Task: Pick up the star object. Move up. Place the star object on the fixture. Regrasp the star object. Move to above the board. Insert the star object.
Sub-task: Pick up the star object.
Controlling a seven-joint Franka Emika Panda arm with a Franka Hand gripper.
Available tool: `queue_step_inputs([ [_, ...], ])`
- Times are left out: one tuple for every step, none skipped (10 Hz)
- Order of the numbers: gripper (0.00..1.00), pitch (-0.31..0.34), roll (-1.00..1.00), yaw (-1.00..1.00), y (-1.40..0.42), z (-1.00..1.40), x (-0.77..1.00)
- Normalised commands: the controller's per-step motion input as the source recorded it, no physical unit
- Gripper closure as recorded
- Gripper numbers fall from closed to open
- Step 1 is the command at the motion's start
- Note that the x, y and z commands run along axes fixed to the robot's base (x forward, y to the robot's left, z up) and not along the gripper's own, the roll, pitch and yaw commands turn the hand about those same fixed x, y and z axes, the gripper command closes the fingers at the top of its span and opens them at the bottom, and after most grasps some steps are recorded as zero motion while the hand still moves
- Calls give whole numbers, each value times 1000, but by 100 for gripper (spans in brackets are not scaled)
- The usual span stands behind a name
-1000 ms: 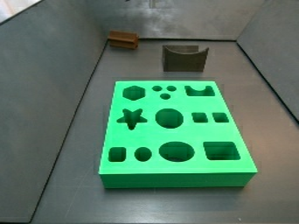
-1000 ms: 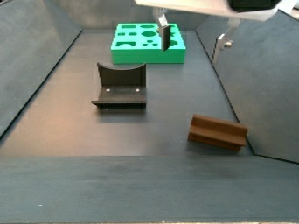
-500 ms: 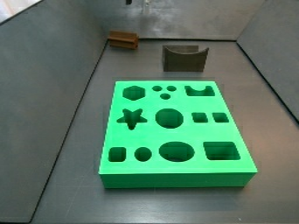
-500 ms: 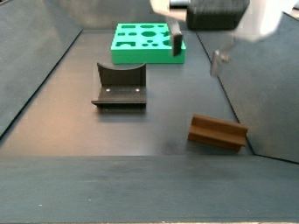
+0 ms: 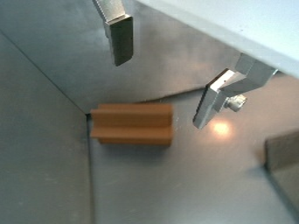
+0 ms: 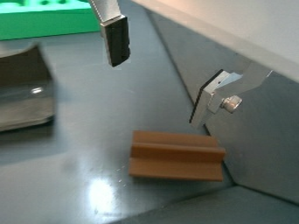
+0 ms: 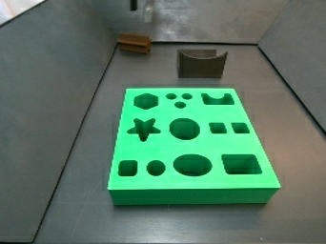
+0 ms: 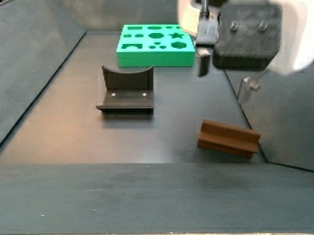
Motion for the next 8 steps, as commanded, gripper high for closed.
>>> queue_step_inputs([
  [0, -81, 0, -817, 100, -429, -309],
  [0, -101, 0, -823, 126, -497, -206],
  [0, -111, 0, -529, 471, -766, -34],
  [0, -113, 0, -609, 340, -683, 0],
  [0, -100, 0, -740, 137, -617, 117],
  [0, -177, -91, -700, 197, -426, 117],
  [0, -37, 0, 0, 0, 0, -60],
  [0, -87, -77, -320, 0, -274, 0],
])
